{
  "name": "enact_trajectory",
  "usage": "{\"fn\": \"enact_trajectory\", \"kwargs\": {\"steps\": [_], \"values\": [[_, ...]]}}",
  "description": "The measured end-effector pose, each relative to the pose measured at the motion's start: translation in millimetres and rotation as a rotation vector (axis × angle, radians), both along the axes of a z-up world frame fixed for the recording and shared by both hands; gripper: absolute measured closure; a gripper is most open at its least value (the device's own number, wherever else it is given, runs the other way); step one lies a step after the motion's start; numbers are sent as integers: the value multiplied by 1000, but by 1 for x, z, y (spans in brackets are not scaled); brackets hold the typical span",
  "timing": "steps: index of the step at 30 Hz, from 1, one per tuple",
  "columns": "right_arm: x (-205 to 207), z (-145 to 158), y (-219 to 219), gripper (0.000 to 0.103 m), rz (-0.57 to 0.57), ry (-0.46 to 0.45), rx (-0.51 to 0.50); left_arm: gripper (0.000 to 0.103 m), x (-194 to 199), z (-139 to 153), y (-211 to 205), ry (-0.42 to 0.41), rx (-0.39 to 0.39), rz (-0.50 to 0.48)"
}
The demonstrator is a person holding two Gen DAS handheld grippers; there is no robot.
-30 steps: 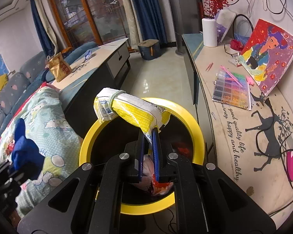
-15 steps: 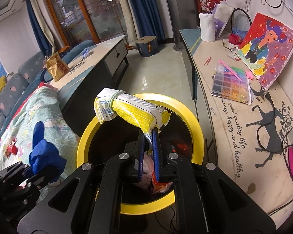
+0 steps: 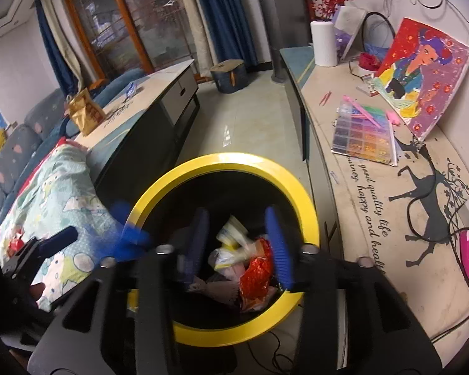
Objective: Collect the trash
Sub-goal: 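Open the left gripper over the bin while the right gripper opens, dropping the snack bag, then move both open grippers back over the red wrapper and red tube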
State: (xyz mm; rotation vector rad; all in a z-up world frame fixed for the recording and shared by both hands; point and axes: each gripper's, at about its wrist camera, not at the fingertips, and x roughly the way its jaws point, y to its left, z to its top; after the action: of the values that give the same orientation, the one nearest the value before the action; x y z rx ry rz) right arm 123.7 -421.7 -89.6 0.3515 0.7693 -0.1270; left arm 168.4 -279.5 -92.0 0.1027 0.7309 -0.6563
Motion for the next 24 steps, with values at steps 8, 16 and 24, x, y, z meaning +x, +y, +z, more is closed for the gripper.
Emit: {"fn": "enact_trajectory", "kwargs": {"steps": [8,16,24], "values": [[-1,6,7,45,8,-22,-3,7,-4,9,32,-3,-8,101],[-4,24,33,40,93,-89,-1,6,-10,22,67,-35,-25,182],[-8,44,66,33,181,-154,1,6,-20,36,101,-73,-35,266]]}}
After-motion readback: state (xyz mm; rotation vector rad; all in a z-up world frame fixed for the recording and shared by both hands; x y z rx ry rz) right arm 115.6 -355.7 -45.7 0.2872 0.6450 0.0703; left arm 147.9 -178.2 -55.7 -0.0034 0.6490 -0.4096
